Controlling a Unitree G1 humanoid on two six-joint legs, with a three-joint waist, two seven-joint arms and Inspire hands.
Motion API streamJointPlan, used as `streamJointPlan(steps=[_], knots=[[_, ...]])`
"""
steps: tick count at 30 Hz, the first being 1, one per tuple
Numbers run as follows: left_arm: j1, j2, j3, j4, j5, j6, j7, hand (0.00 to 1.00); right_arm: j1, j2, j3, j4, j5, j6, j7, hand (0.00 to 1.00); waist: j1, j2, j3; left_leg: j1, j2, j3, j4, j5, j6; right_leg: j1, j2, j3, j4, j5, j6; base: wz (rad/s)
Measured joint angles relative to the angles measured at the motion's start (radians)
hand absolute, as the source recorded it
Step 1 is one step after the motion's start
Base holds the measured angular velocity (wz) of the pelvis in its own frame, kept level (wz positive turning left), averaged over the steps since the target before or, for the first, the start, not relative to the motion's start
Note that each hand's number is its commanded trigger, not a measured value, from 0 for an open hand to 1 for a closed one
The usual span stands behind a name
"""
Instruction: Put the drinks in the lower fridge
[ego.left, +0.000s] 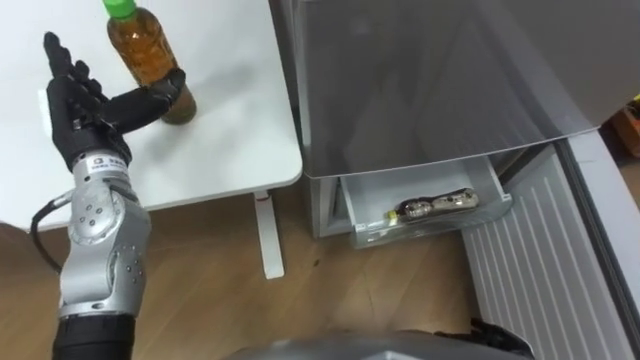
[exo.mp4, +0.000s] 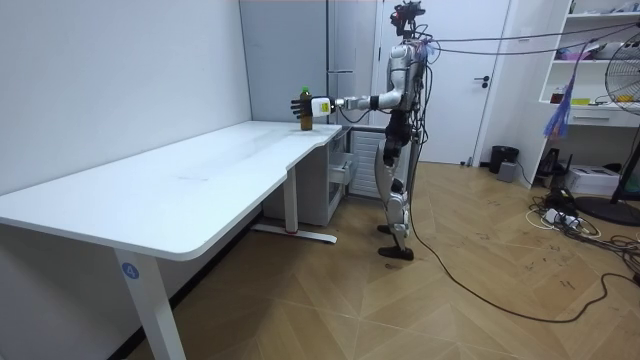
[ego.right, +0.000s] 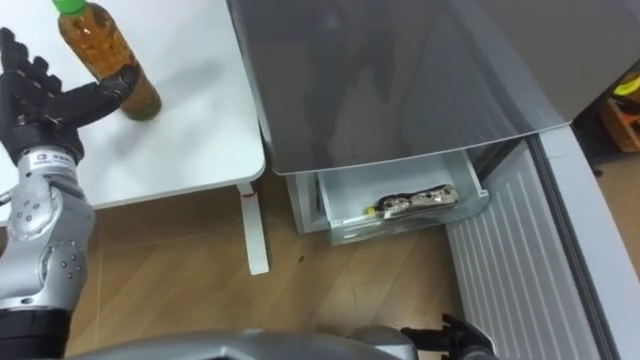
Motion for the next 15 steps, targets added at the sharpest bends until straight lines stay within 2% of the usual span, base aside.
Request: streamJointPlan(steps=[5,9,15], knots=[[-0.029,0.003,0.0,0.074,-0.004,0.023,-0.022,0.0,0.001,-0.001,-0.021,-0.003,-0.096,0.02,-0.005,0.0,-0.006,0.004,-0.0011,0.004,0.0,0.003,0.0,0.0,0.0,0.0,0.0,0.007,0.013,0.0,0.0,-0.02],[-0.044,0.004,0.009,0.119,-0.014,0.061,-0.031,0.0,0.004,-0.001,-0.042,-0.021,-0.165,0.047,-0.005,0.0,-0.019,0.009,-0.001,0.004,0.0,0.003,-0.006,0.0,0.001,-0.003,0.002,0.009,0.017,-0.001,0.0,0.0],[-0.075,0.004,0.02,0.152,-0.013,0.065,-0.034,0.0,0.01,-0.001,-0.046,-0.023,-0.243,0.069,-0.007,0.0,-0.026,0.017,-0.0067,0.004,0.001,0.009,-0.005,0.0,0.001,-0.005,0.003,0.012,0.019,-0.001,-0.001,0.0]])
